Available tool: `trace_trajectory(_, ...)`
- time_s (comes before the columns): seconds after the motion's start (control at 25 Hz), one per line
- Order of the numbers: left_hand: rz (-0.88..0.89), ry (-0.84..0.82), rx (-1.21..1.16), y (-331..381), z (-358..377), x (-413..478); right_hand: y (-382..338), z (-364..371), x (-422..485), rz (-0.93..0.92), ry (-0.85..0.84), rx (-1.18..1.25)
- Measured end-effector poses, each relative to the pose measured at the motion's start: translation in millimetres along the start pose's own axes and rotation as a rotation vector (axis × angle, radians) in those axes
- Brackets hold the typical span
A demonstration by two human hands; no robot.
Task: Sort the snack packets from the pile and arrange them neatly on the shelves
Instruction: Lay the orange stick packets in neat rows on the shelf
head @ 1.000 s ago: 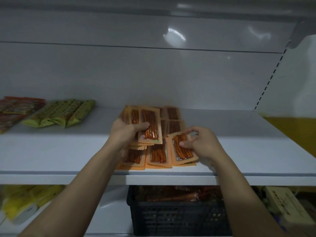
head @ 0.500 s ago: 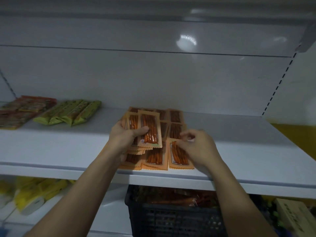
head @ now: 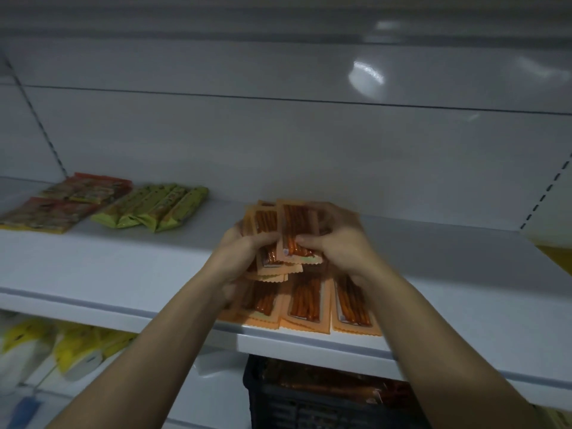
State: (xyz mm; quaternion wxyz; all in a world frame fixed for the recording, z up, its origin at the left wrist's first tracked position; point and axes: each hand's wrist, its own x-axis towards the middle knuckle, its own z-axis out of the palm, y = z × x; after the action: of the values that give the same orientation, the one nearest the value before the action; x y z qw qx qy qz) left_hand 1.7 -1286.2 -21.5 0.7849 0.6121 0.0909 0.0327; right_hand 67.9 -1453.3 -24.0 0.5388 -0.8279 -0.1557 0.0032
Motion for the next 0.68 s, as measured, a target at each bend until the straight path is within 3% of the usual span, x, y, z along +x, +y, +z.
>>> trace_trajectory(0.24, 0.131, 0.249, -0.004, 22, -63, 50, -6, -6, 54, 0.159, 0.191, 0.172)
trace_trajectory(0.36, 0.129, 0.256, 0.006, 22, -91, 75, -5, 11, 80, 0.260, 0.150, 0.132)
trace_trajectory(0.68, 0.127, 0.184, 0.020, 23, -122, 140, -20, 103, 148, 0.302, 0.144, -0.124)
